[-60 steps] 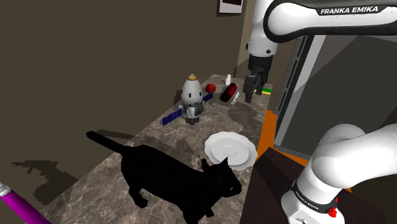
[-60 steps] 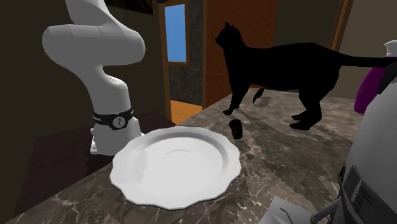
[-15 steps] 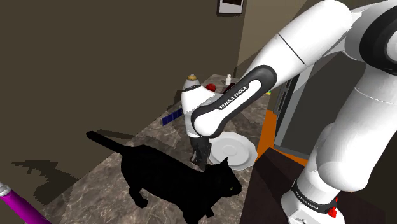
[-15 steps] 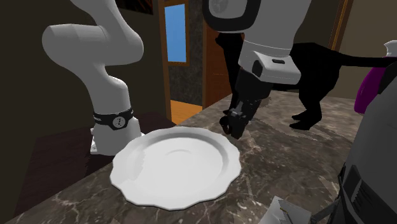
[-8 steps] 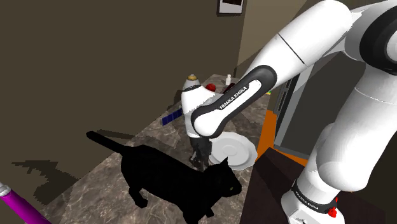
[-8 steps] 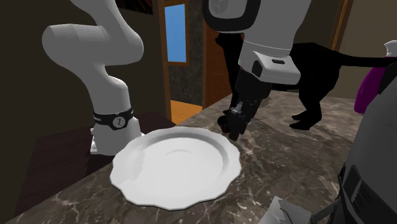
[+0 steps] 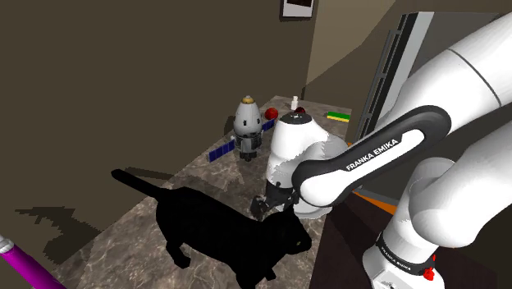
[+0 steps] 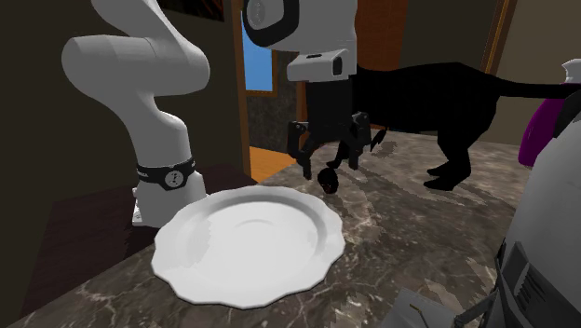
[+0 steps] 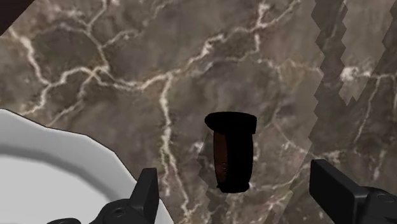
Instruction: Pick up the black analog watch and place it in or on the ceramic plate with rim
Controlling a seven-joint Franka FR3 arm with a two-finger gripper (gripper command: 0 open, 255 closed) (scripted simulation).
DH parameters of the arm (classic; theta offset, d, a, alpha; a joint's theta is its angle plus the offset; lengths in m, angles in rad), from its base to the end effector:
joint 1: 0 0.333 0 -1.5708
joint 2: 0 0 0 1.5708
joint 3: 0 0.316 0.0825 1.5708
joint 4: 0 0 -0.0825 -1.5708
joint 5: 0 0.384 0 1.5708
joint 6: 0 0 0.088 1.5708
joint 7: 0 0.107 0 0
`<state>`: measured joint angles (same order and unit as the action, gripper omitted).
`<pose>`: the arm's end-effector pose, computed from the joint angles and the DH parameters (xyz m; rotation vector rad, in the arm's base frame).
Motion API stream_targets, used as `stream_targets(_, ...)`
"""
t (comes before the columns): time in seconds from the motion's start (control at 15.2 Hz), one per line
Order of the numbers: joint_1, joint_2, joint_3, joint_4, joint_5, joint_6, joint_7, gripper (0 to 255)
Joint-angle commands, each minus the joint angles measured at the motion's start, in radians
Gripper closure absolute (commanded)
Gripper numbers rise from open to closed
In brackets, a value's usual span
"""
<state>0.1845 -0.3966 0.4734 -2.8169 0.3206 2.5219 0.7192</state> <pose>0.3015 0.2093 0.3109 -3.0297 0.5229 -0.0827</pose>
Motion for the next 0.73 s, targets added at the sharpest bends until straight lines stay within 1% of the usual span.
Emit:
stream_targets(0.0, -0.005, 0.023, 0.013, -0.014, 0.001, 0.044, 0.018, 0)
stream_targets(0.2, -0.019, 0.09, 0.032, -0.022, -0.01, 0.118, 0.028, 0)
stream_targets(0.66, -0.019, 0.09, 0.031, -0.022, -0.01, 0.118, 0.028, 0)
